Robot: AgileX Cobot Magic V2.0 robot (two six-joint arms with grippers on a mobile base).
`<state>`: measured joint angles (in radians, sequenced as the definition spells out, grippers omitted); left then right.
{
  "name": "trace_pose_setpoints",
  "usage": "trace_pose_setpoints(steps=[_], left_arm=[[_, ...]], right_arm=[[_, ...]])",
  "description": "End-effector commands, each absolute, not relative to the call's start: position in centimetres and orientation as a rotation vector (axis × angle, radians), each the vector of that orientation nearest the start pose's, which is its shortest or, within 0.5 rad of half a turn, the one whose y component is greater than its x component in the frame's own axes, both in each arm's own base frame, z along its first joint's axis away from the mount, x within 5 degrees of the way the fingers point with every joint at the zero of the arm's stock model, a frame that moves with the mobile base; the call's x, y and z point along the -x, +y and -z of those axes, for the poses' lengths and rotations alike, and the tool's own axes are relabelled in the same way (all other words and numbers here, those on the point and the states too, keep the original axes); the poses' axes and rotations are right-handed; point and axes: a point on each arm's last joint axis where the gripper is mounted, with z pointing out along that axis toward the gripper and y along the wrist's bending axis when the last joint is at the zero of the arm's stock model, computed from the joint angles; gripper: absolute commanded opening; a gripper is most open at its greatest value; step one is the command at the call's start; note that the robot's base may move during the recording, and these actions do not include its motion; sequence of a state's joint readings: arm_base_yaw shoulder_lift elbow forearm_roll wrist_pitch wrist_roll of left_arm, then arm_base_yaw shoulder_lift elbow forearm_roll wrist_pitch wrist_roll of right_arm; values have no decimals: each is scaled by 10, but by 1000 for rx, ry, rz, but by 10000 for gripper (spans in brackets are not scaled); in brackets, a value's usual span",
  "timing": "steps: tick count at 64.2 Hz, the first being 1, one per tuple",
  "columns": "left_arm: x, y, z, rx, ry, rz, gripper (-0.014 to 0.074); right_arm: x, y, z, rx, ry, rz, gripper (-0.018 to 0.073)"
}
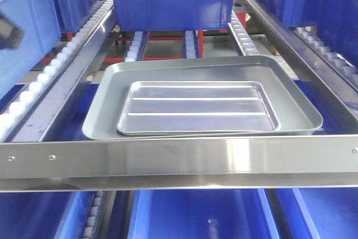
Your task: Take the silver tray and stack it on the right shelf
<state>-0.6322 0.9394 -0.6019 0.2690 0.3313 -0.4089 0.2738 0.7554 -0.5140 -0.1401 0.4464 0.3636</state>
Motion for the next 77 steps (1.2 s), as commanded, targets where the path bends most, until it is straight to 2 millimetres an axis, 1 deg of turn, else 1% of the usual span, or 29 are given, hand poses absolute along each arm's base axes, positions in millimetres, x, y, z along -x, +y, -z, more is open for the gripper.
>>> trace_pose_setpoints(steps=[1, 5, 11, 16, 22, 65, 71, 77], left_arm=[[-143, -103, -296, -482, 1895, 469, -91], [-127, -96, -294, -514, 1796, 498, -91], [-113, -88, -296, -529, 1709, 521, -91], [-105, -83, -301, -521, 1662, 535, -91], [-100, -79, -306, -510, 1631, 543, -91], [-100, -79, -305, -508, 1634, 543, -91], [-98, -78, -306, -570, 1600, 494, -91], [-94, -77, -308, -597, 1572, 488, -91]], right_arm=[[-129, 31, -288, 60, 1983, -239, 57], [-114, 27, -287, 81, 1917, -236, 57], [-98, 23, -294, 88, 1820, -244, 57], [-85, 19, -302, 84, 1728, -259, 57], [-77, 17, -308, 82, 1661, -271, 57], [-77, 18, -309, 82, 1645, -275, 57], [-77, 18, -309, 82, 1645, -275, 57], [-77, 18, -309, 82, 1645, -275, 57]])
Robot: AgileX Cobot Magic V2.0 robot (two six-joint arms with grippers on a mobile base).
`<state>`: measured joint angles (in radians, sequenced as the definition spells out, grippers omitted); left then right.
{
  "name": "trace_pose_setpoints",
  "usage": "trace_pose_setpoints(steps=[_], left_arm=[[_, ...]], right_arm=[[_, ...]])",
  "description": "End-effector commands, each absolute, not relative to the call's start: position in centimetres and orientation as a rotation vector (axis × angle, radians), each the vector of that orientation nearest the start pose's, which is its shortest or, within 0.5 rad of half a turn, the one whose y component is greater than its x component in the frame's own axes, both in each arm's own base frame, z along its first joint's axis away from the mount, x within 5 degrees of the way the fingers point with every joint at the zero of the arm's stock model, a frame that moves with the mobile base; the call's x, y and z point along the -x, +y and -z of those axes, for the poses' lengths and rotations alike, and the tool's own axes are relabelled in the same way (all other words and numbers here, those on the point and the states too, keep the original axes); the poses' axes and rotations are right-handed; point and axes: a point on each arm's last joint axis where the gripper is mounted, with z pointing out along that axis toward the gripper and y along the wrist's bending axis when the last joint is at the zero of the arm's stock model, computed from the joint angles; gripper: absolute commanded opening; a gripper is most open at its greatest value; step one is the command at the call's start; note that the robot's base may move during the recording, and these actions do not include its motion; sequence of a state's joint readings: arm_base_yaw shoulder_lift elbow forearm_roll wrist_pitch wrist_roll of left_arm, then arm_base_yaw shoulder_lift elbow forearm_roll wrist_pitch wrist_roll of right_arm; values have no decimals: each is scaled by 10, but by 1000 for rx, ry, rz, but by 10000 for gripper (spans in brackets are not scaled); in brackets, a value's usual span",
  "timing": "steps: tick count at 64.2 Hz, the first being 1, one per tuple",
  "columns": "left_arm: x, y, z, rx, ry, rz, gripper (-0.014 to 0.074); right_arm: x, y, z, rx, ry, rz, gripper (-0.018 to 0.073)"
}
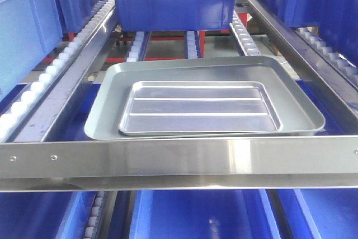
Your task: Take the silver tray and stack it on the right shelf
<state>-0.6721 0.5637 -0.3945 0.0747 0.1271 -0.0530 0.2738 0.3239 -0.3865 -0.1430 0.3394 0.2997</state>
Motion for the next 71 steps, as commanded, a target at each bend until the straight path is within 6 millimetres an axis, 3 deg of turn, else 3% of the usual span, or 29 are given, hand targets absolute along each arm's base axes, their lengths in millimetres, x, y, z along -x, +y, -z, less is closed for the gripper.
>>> trace_pose_setpoints(steps=[1, 16, 31, 37, 44, 71], left_arm=[[-93, -76, -308, -596, 1566, 491, -91], [-74, -45, -307, -507, 1577, 365, -91], [-53, -14, -248, -234, 1499, 146, -91], [-52, -8, -220, -150, 1488, 86, -91], [-56, -4, -200, -87, 1453, 35, -91], [-56, -3, -203, -72, 1434, 20, -91]], right_arm=[[-77, 18, -309, 82, 1645, -275, 57], [-77, 18, -309, 82, 1645, -275, 57], [-77, 18, -309, 82, 1645, -275, 57], [-77, 18, -309, 82, 1645, -275, 57], [-77, 18, -309, 82, 1646, -275, 57], [-77, 17, -309, 82, 1649, -274, 57]])
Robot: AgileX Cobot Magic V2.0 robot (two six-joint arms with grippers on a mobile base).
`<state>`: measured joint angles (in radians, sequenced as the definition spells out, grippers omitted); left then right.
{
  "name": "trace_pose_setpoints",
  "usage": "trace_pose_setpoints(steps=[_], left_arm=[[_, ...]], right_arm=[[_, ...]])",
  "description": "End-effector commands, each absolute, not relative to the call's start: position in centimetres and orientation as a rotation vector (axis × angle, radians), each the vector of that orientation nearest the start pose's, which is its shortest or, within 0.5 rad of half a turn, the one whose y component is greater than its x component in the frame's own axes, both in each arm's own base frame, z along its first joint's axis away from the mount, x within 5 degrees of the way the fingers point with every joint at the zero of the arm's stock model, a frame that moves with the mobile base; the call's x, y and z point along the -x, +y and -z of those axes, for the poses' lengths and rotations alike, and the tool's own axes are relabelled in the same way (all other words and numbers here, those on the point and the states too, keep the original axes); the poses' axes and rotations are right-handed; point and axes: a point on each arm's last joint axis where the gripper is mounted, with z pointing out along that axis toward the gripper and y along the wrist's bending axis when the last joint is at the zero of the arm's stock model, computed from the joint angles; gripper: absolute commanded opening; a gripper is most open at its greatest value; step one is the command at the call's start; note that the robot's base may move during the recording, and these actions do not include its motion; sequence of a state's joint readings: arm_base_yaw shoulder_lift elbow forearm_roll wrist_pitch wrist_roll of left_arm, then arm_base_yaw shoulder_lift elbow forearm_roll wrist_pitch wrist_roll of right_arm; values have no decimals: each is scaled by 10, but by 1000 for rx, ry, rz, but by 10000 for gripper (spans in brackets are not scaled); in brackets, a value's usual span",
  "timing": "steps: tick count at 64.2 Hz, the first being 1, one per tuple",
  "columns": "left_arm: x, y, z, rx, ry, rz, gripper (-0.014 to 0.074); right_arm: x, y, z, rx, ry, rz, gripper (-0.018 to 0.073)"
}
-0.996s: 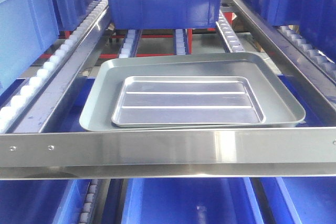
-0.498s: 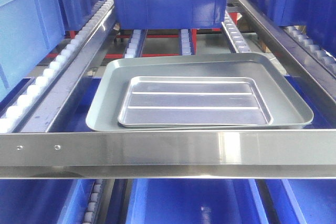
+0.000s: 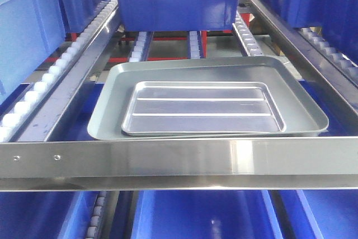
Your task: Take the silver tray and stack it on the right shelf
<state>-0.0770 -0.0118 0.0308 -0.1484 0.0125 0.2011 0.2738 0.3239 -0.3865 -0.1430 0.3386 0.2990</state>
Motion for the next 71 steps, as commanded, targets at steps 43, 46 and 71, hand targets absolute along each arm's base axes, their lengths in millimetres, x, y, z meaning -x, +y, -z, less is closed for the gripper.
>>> trace_pose_setpoints(steps=[43, 46, 71], left_arm=[[-56, -3, -203, -72, 1434, 20, -91], [-56, -3, -203, -72, 1434, 20, -91], [-56, -3, -203, -72, 1434, 20, -91]], right_arm=[[-79, 12, -299, 83, 1669, -167, 57], [-80, 9, -296, 48, 1677, -142, 57], [-56, -3, -229, -70, 1451, 0, 57]])
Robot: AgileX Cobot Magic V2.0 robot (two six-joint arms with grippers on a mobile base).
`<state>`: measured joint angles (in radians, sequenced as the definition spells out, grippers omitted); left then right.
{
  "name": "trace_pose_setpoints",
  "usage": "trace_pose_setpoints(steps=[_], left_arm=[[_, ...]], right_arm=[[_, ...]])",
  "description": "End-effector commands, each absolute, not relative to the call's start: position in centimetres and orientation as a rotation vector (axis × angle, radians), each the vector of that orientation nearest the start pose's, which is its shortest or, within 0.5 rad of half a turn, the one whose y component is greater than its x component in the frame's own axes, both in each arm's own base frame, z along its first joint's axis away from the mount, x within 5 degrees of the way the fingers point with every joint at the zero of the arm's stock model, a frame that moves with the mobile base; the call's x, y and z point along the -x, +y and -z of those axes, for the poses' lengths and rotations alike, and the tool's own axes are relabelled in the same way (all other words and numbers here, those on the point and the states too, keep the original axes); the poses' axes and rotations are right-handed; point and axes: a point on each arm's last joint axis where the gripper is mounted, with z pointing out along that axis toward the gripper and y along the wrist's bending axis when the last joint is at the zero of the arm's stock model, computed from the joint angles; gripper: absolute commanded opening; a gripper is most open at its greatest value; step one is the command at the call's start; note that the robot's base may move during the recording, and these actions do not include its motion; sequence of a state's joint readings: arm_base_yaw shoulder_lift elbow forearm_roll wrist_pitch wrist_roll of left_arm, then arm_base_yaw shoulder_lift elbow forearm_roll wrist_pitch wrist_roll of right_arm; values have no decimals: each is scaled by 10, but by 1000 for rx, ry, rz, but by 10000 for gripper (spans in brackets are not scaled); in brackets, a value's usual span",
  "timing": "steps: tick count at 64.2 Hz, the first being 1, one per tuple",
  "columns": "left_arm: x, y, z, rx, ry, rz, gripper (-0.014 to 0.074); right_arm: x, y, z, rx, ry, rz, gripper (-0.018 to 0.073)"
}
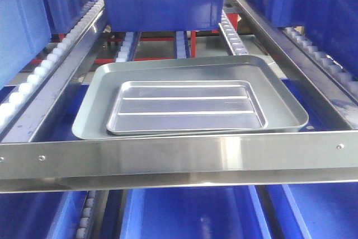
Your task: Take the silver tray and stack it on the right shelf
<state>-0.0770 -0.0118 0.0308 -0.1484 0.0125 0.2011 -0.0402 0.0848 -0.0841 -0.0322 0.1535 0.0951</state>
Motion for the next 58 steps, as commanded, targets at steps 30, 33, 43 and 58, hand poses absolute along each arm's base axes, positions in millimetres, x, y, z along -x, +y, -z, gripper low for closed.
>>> trace_pose_setpoints(steps=[30, 33, 43, 58], left_arm=[[-56, -3, -203, -72, 1436, 20, -91], [-56, -3, -203, -72, 1436, 20, -91], [-56, -3, -203, -72, 1436, 20, -91], [-56, -3, -203, -72, 1436, 20, -91]], right_arm=[[-55, -3, -206, -72, 1471, 1, 57], [-55, -3, -206, -72, 1471, 1, 57], [-55, -3, -206, -72, 1471, 1, 57], [-55, -3, -206, -72, 1471, 1, 57]])
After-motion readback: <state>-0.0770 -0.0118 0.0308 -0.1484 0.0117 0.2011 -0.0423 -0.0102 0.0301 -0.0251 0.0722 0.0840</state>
